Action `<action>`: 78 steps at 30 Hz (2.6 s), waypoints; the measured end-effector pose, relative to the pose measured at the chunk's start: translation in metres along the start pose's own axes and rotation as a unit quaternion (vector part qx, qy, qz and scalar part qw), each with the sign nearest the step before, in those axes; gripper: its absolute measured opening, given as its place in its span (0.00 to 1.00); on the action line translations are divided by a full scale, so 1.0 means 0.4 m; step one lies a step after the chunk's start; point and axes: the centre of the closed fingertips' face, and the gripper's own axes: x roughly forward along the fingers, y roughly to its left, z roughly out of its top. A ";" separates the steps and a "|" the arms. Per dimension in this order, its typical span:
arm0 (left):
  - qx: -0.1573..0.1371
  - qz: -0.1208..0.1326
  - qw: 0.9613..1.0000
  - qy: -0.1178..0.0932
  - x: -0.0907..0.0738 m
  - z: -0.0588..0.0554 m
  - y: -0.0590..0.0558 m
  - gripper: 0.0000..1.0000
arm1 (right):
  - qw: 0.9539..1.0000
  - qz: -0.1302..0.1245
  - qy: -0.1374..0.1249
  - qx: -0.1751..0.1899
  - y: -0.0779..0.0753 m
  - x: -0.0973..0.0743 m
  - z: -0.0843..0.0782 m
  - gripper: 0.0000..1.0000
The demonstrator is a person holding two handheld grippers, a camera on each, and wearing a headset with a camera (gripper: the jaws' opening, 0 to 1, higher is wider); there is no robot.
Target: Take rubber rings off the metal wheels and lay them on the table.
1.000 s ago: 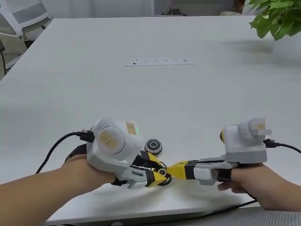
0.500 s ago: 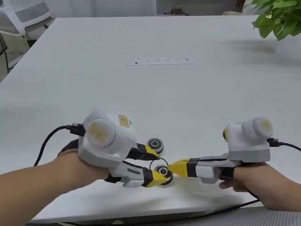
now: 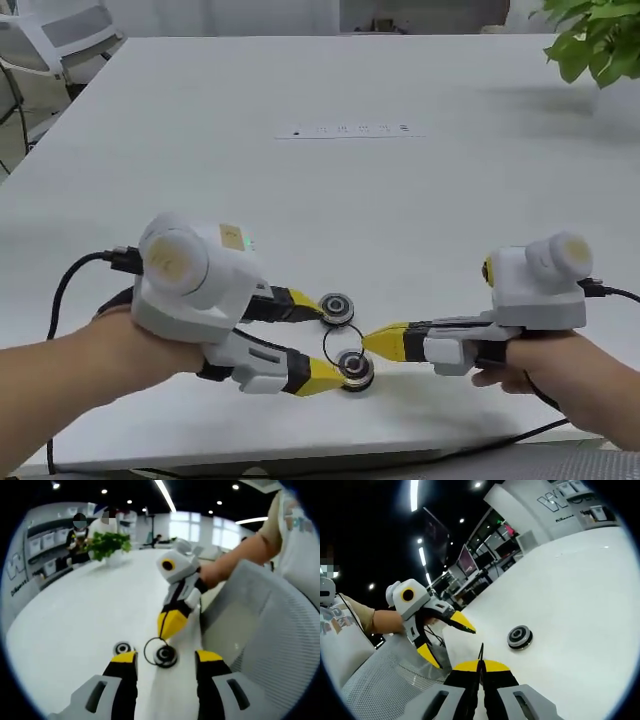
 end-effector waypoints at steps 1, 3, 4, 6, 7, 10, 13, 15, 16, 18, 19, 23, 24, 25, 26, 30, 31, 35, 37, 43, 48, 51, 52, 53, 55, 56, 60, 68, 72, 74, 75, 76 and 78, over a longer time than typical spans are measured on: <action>-0.002 0.002 1.000 -0.002 -0.007 0.001 0.002 0.48 | 1.000 0.001 0.001 -0.001 0.001 0.001 0.002 0.00; -0.005 0.005 1.000 -0.005 -0.020 0.002 0.005 0.50 | 1.000 0.002 0.003 -0.004 0.003 0.002 0.007 0.00; -0.006 0.006 1.000 -0.006 -0.025 0.003 0.006 0.50 | 1.000 0.004 0.004 -0.005 0.003 0.003 0.009 0.00; -0.008 0.010 1.000 -0.007 -0.036 0.003 0.009 0.52 | 1.000 0.006 0.008 -0.010 0.008 0.006 0.014 0.00; -0.011 0.012 1.000 -0.008 -0.043 0.004 0.010 0.53 | 1.000 0.007 0.011 -0.011 0.010 0.008 0.017 0.00; -0.015 0.017 1.000 -0.013 -0.059 0.003 0.015 0.56 | 1.000 0.009 0.016 -0.017 0.012 0.012 0.024 0.00; -0.019 0.023 0.999 -0.018 -0.079 0.005 0.021 0.57 | 0.999 0.013 0.022 -0.025 0.019 0.020 0.035 0.00; -0.025 0.025 0.999 -0.023 -0.092 0.004 0.026 0.59 | 0.999 0.017 0.026 -0.029 0.024 0.027 0.042 0.00; -0.027 0.028 0.999 -0.024 -0.097 0.003 0.029 0.59 | 0.999 0.019 0.027 -0.030 0.025 0.031 0.044 0.00; -0.029 0.033 0.999 -0.026 -0.109 0.001 0.035 0.61 | 0.999 0.022 0.034 -0.035 0.025 0.039 0.047 0.00; -0.032 0.035 0.999 -0.026 -0.114 0.000 0.037 0.61 | 0.998 0.023 0.036 -0.037 0.026 0.042 0.048 0.00; -0.037 0.043 0.998 -0.026 -0.136 -0.009 0.045 0.62 | 0.997 0.030 0.049 -0.047 0.035 0.060 0.051 0.00; -0.039 0.045 0.998 -0.027 -0.143 -0.012 0.047 0.62 | 0.997 0.034 0.055 -0.049 0.038 0.065 0.050 0.00; -0.040 0.048 0.998 -0.027 -0.147 -0.013 0.049 0.63 | 0.996 0.036 0.058 -0.051 0.039 0.068 0.049 0.00; -0.042 0.050 0.997 -0.028 -0.152 -0.015 0.051 0.63 | 0.996 0.038 0.061 -0.053 0.040 0.071 0.048 0.00; -0.050 0.057 0.997 -0.030 -0.168 -0.023 0.058 0.64 | 0.995 0.046 0.074 -0.058 0.049 0.088 0.043 0.00; -0.051 0.060 0.996 -0.029 -0.172 -0.027 0.060 0.64 | 0.994 0.049 0.077 -0.059 0.051 0.094 0.042 0.00; -0.058 0.069 0.996 -0.029 -0.188 -0.036 0.069 0.64 | 0.992 0.052 0.093 -0.064 0.051 0.112 0.034 0.00; -0.060 0.070 0.995 -0.028 -0.194 -0.039 0.069 0.65 | 0.991 0.053 0.100 -0.067 0.050 0.118 0.030 0.00; -0.065 0.079 0.994 -0.024 -0.208 -0.051 0.074 0.66 | 0.988 0.058 0.122 -0.078 0.053 0.145 0.014 0.00; -0.068 0.081 0.994 -0.024 -0.214 -0.058 0.071 0.66 | 0.985 0.057 0.137 -0.086 0.055 0.168 -0.001 0.00; -0.068 0.083 0.994 -0.023 -0.218 -0.061 0.070 0.66 | 0.983 0.056 0.149 -0.094 0.058 0.181 -0.014 0.00; -0.068 0.085 0.994 -0.023 -0.221 -0.061 0.071 0.67 | 0.982 0.056 0.152 -0.095 0.062 0.186 -0.019 0.00; -0.068 0.086 0.994 -0.024 -0.222 -0.062 0.071 0.67 | 0.982 0.055 0.155 -0.098 0.062 0.190 -0.022 0.00; -0.070 0.087 0.993 -0.025 -0.226 -0.063 0.069 0.67 | 0.980 0.050 0.161 -0.103 0.059 0.199 -0.029 0.00; -0.070 0.087 0.993 -0.025 -0.227 -0.064 0.069 0.67 | 0.980 0.047 0.163 -0.105 0.056 0.202 -0.032 0.00; -0.071 0.090 0.993 -0.021 -0.231 -0.073 0.067 0.67 | 0.978 0.042 0.171 -0.110 0.050 0.215 -0.038 0.00; -0.072 0.094 0.993 -0.021 -0.239 -0.077 0.063 0.67 | 0.974 0.026 0.189 -0.123 0.037 0.226 -0.051 0.00; -0.071 0.094 0.993 -0.019 -0.240 -0.080 0.059 0.67 | 0.972 0.014 0.194 -0.131 0.026 0.229 -0.053 0.00; -0.071 0.095 0.993 -0.018 -0.240 -0.081 0.058 0.67 | 0.971 0.003 0.197 -0.138 0.015 0.230 -0.054 0.01; -0.071 0.094 0.993 -0.018 -0.241 -0.082 0.057 0.67 | 0.970 0.001 0.198 -0.139 0.014 0.230 -0.055 0.03; -0.072 0.094 0.993 -0.017 -0.241 -0.082 0.057 0.67 | 0.970 -0.002 0.201 -0.140 0.010 0.229 -0.057 0.03; -0.071 0.094 0.993 -0.016 -0.242 -0.084 0.056 0.67 | 0.968 -0.008 0.204 -0.146 0.003 0.227 -0.060 0.05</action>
